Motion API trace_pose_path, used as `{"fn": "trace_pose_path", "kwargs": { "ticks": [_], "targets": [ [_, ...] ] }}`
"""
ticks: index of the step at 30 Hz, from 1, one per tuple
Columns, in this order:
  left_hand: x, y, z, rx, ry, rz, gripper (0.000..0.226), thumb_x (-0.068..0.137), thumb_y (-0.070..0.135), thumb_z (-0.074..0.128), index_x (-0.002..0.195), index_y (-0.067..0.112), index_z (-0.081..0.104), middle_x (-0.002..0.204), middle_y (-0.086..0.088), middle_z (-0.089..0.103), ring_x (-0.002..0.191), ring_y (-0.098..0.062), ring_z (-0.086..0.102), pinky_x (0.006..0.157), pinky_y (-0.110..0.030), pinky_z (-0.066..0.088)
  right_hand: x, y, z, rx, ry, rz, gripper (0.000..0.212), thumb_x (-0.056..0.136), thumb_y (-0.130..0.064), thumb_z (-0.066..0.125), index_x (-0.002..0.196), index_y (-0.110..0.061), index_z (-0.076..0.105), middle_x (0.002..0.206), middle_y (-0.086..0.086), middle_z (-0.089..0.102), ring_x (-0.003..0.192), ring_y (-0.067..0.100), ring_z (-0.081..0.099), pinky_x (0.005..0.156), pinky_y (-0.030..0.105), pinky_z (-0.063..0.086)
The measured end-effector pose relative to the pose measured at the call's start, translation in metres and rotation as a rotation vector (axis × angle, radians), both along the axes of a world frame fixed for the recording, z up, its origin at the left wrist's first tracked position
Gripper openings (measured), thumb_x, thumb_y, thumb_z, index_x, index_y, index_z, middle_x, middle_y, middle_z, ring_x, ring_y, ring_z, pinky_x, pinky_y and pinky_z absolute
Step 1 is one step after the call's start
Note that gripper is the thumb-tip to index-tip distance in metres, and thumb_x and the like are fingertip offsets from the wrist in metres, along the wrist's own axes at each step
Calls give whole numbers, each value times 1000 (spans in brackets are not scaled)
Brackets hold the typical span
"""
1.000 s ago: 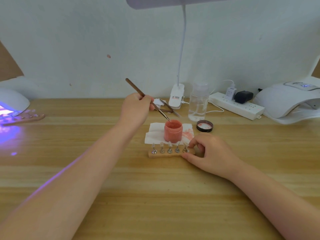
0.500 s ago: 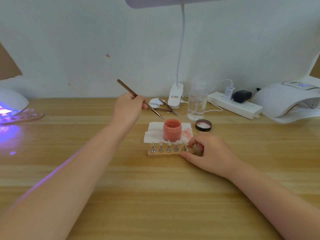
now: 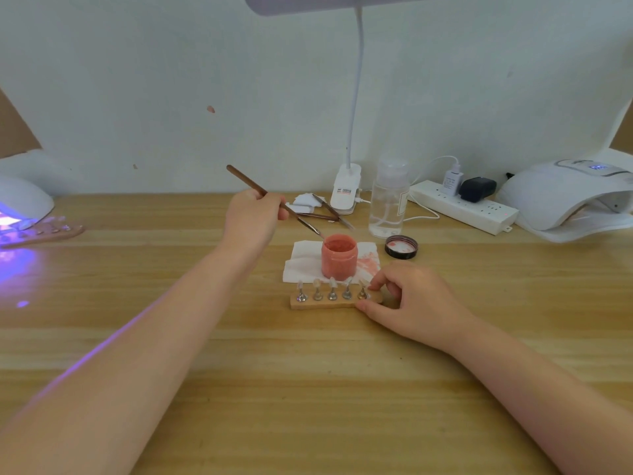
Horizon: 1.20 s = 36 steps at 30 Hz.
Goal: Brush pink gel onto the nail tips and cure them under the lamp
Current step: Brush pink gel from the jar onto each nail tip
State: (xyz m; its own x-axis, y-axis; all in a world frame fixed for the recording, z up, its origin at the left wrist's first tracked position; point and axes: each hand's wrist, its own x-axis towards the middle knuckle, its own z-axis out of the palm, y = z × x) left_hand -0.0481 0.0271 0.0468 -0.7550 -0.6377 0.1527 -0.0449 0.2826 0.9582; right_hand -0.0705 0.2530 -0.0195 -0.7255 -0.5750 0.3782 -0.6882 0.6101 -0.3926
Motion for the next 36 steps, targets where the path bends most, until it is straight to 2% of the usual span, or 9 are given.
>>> {"fn": "trace_pose_path", "kwargs": {
  "ticks": [4,10,15,20,24,29,33,36],
  "targets": [
    [-1,4,-1,1,-17,-30,18,89,22,51,75,25,61,55,13,61,50,-4,42,51,-22,33,0,0,0,1,10,-1,30,73,-53,69,82,-25,65,56,-13,41,55,1,44,48,16,26],
    [0,-2,-4,-28,-46,14,20,88,21,51,70,20,60,72,4,62,57,-11,43,56,-26,36,1,0,1,-4,11,-1,32,72,-54,68,84,-25,65,56,-13,41,54,2,44,47,15,26],
    [-2,-1,-3,79,-9,3,18,88,21,54,71,21,59,54,13,59,56,-8,44,52,-25,32,0,1,0,-21,10,11,33,70,-57,65,82,-25,65,55,-13,40,56,1,46,48,15,25],
    [-1,-4,-10,105,-57,18,19,86,19,54,68,18,59,66,5,60,59,-12,43,52,-27,30,0,1,-2,-63,-4,23,33,70,-53,68,81,-22,66,54,-14,39,61,-2,48,49,15,26],
    [4,-7,-4,73,76,68,22,85,20,54,65,19,59,65,3,60,51,-11,40,50,-26,31,1,0,0,-74,-29,25,32,71,-50,70,83,-20,67,54,-14,39,60,-2,47,49,15,30],
    [19,7,8,205,296,-60,12,86,10,56,83,15,66,57,5,66,44,-4,48,39,-18,37,2,1,2,-129,-101,8,27,76,-42,73,91,-19,72,55,-10,44,60,-2,48,56,13,37],
    [34,18,-1,264,341,-157,18,86,1,57,76,13,66,56,-1,66,47,-8,54,43,-19,42,5,2,6,-166,-116,38,21,78,-36,73,91,-19,76,59,-10,54,63,3,49,55,11,36],
    [44,22,-14,300,346,-235,19,87,1,60,73,13,67,58,-3,65,49,-10,55,45,-20,45,6,2,7,-154,-113,69,15,81,-33,71,85,-20,78,67,-4,64,70,9,52,57,18,39]
  ]
}}
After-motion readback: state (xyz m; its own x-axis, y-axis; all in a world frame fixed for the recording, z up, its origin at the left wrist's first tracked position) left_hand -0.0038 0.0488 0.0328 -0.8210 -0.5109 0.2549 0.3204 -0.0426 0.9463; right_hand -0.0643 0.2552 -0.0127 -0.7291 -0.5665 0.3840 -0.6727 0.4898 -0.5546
